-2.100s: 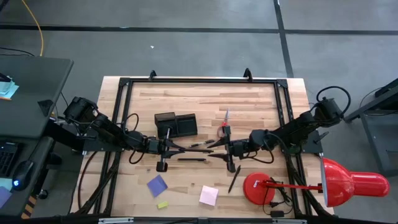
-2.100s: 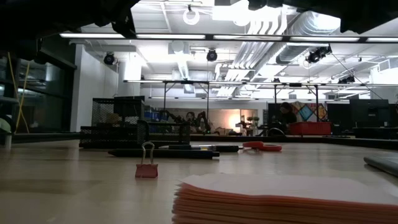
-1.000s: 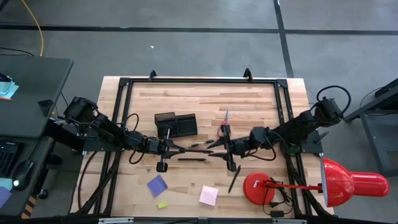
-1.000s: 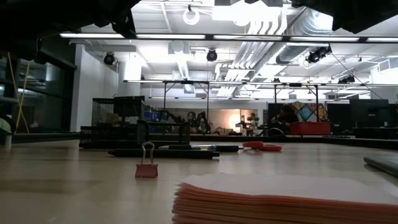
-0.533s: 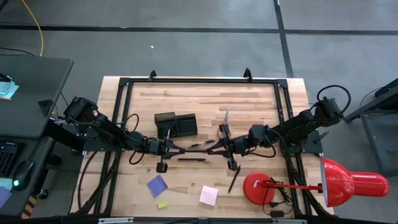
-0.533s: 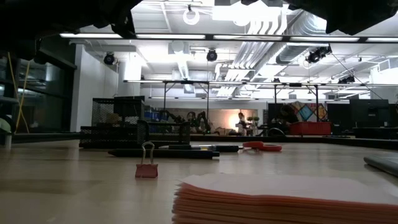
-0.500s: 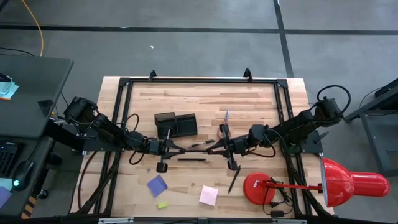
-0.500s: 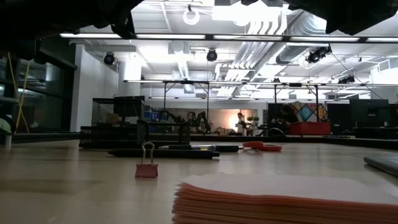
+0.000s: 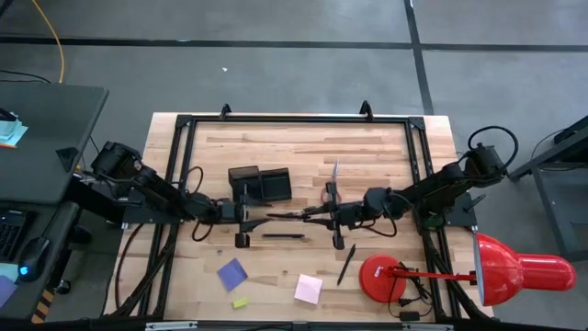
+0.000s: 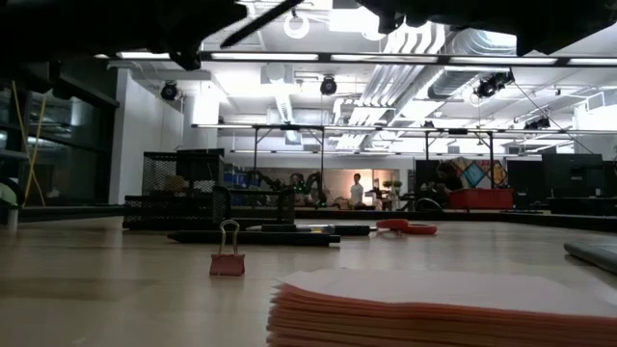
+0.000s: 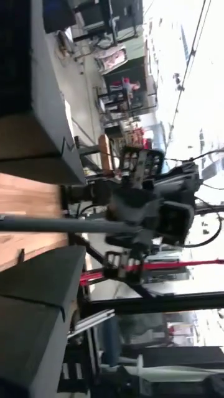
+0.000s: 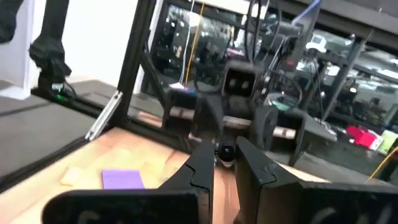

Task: Pick and place office supplies into organizer
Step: Put the top right black pen into the desk organizer, then put top pen black into the desk organizer

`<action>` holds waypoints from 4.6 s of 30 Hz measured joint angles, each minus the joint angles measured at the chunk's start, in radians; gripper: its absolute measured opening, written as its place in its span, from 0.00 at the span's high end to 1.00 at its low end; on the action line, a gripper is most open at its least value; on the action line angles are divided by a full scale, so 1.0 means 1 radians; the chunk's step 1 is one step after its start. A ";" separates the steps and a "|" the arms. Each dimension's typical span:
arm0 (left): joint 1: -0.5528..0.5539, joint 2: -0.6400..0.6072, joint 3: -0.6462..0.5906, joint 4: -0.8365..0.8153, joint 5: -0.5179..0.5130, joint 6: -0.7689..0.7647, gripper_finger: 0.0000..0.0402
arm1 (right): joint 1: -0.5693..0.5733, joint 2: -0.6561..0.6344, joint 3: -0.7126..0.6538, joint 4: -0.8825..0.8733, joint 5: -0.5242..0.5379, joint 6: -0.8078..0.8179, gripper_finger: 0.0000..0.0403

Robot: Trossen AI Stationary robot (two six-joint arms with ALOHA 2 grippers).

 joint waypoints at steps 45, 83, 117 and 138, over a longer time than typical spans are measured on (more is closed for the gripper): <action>0.000 -0.881 0.090 -1.825 -0.389 -0.659 0.54 | -0.433 0.429 0.964 -1.142 -0.353 0.066 0.96; 0.000 -0.668 0.090 -1.788 -0.430 -0.744 0.54 | -0.505 0.597 1.168 -1.390 -0.482 -0.008 0.65; -0.209 -0.601 0.090 -1.393 -0.374 -0.502 0.54 | -0.102 -0.068 0.029 -0.283 -0.047 0.234 0.69; -0.144 0.005 0.090 -0.841 -0.217 -0.450 0.54 | 0.066 -0.134 -0.192 -0.156 0.125 0.091 0.69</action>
